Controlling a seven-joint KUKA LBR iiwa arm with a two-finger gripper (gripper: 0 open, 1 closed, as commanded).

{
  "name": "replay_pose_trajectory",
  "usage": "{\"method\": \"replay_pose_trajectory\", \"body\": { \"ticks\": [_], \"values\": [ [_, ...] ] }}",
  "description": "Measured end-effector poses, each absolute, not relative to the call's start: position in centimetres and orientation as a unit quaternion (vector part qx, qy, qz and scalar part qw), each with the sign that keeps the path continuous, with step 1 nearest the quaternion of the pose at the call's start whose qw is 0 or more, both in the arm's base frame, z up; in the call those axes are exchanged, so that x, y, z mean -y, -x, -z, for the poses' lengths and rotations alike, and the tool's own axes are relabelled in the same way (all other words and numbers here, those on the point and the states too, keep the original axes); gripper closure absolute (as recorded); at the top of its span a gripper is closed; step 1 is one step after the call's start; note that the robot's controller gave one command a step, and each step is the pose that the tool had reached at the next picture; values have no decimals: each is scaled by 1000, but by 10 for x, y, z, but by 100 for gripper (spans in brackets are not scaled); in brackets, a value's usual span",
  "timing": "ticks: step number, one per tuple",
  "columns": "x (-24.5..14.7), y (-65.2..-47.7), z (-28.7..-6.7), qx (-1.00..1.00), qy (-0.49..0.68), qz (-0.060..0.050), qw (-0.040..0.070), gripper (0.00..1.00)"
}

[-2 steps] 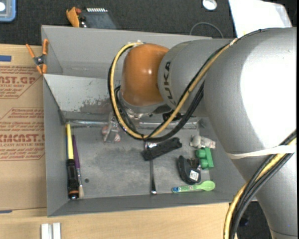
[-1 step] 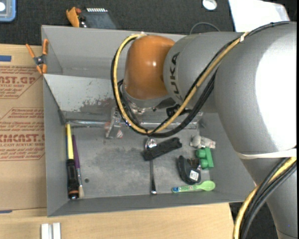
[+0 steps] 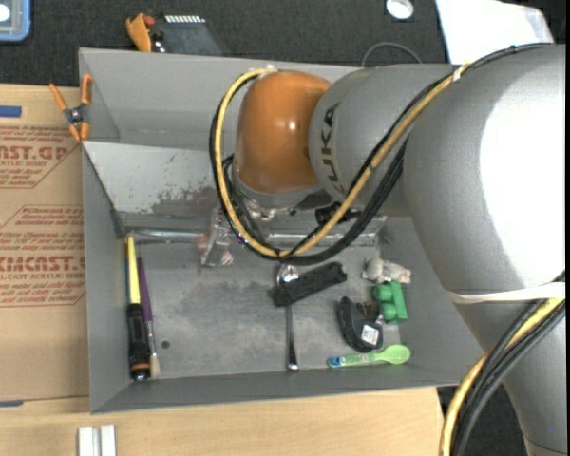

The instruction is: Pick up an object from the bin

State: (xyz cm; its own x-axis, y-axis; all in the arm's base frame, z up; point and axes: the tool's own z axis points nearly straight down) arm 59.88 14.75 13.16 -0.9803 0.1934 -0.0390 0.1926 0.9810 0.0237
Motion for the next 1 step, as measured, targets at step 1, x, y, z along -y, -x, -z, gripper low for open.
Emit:
{"method": "replay_pose_trajectory", "body": {
  "ticks": [1],
  "values": [
    [-148,-600,-179,-995,-97,-11,23,100]
  ]
}}
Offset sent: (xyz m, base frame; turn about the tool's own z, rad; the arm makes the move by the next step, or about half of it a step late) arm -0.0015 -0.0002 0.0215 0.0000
